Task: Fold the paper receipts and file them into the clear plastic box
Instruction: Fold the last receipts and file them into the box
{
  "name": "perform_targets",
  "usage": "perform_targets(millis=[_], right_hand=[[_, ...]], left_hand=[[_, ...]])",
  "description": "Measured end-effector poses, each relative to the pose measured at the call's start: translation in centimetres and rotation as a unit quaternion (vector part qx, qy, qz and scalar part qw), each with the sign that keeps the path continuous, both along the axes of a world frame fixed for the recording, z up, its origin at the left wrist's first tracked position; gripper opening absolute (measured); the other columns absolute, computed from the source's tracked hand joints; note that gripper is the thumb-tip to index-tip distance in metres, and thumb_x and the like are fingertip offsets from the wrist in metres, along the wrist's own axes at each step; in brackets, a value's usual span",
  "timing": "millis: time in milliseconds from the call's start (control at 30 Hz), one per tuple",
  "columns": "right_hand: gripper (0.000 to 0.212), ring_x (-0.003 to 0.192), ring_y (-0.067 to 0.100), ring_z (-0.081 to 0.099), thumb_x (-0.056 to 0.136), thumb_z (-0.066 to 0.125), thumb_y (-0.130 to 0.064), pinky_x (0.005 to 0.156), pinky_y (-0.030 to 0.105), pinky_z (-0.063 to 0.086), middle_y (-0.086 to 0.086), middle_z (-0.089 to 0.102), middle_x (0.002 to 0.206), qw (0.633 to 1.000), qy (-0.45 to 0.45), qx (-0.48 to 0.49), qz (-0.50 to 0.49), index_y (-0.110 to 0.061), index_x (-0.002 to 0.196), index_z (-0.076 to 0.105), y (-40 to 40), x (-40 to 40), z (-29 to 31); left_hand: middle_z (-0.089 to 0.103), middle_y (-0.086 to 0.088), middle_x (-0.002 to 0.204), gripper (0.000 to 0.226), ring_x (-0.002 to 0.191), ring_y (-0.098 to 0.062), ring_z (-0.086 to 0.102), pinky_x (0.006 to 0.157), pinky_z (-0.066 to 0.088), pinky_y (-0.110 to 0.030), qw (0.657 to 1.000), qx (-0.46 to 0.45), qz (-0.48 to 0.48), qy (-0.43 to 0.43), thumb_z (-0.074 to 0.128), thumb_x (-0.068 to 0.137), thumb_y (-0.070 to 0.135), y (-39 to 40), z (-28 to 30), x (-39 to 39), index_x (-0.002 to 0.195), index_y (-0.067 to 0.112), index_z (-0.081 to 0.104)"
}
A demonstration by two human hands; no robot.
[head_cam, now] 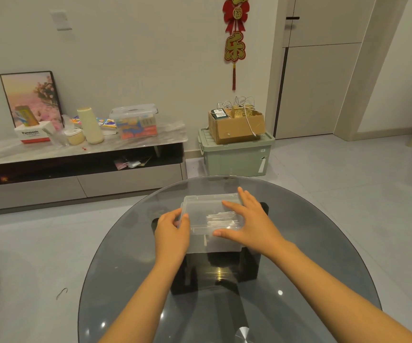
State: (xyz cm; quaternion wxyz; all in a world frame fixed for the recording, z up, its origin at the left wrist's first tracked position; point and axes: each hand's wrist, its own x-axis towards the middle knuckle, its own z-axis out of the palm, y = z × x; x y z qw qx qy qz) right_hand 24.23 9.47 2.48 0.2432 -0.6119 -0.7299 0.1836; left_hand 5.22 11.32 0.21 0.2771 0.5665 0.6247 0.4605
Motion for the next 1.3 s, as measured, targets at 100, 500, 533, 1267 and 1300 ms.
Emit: perform_targets(millis=[100, 500, 533, 1267, 1300], right_hand=[[0.082, 0.145, 0.011, -0.010, 0.071, 0.056, -0.068, 0.116, 0.042, 0.008, -0.009, -0.007, 0.158, 0.999, 0.015, -0.026, 0.021, -0.038, 0.143, 0.032, 0.5, 0.2, -0.5], [0.077, 0.144, 0.010, -0.010, 0.072, 0.038, -0.075, 0.116, 0.042, 0.008, -0.013, -0.003, 0.157, 0.999, 0.008, -0.031, 0.040, -0.044, 0.142, 0.028, 0.7, 0.4, -1.5], [0.077, 0.145, 0.010, -0.009, 0.072, 0.038, -0.076, 0.116, 0.043, 0.008, -0.013, -0.003, 0.157, 0.999, 0.003, -0.026, 0.037, -0.044, 0.141, 0.029, 0.7, 0.4, -1.6], [0.068, 0.145, 0.021, -0.001, 0.082, 0.047, -0.064, 0.116, 0.046, 0.011, -0.007, -0.005, 0.158, 0.998, -0.029, -0.056, 0.028, -0.045, 0.143, 0.025, 2.4, 0.7, -0.5], [0.068, 0.146, 0.021, -0.001, 0.083, 0.047, -0.064, 0.116, 0.047, 0.013, -0.007, -0.007, 0.158, 0.997, -0.026, -0.064, 0.034, -0.045, 0.143, 0.024, 3.2, 0.8, -0.3]], left_hand=[[0.062, -0.002, 0.113, 0.027, 0.091, -0.012, 0.060, 0.069, 0.043, -0.016, 1.000, -0.002, 0.016, -0.024, 0.050, 0.093, 0.024, -0.2, 0.1, 0.1, 0.114, 0.016, 0.065], [0.060, -0.005, 0.114, 0.026, 0.099, -0.020, 0.058, 0.061, 0.046, -0.022, 0.969, -0.131, 0.028, -0.209, 0.051, 0.094, 0.015, -0.1, 1.4, 0.2, 0.120, 0.013, 0.055], [0.060, -0.006, 0.114, 0.028, 0.099, -0.021, 0.058, 0.060, 0.046, -0.022, 0.963, -0.155, 0.017, -0.222, 0.051, 0.094, 0.016, 0.0, 1.6, 0.0, 0.121, 0.013, 0.055], [0.053, -0.009, 0.130, 0.050, 0.113, -0.020, 0.054, 0.099, 0.043, -0.032, 0.999, -0.025, 0.028, -0.038, 0.057, 0.092, 0.011, 0.7, 2.4, 0.7, 0.140, 0.014, 0.043], [0.052, -0.009, 0.131, 0.050, 0.114, -0.020, 0.053, 0.099, 0.042, -0.032, 0.998, -0.026, 0.027, -0.040, 0.056, 0.093, 0.011, 1.4, 2.7, 0.8, 0.141, 0.014, 0.042]])
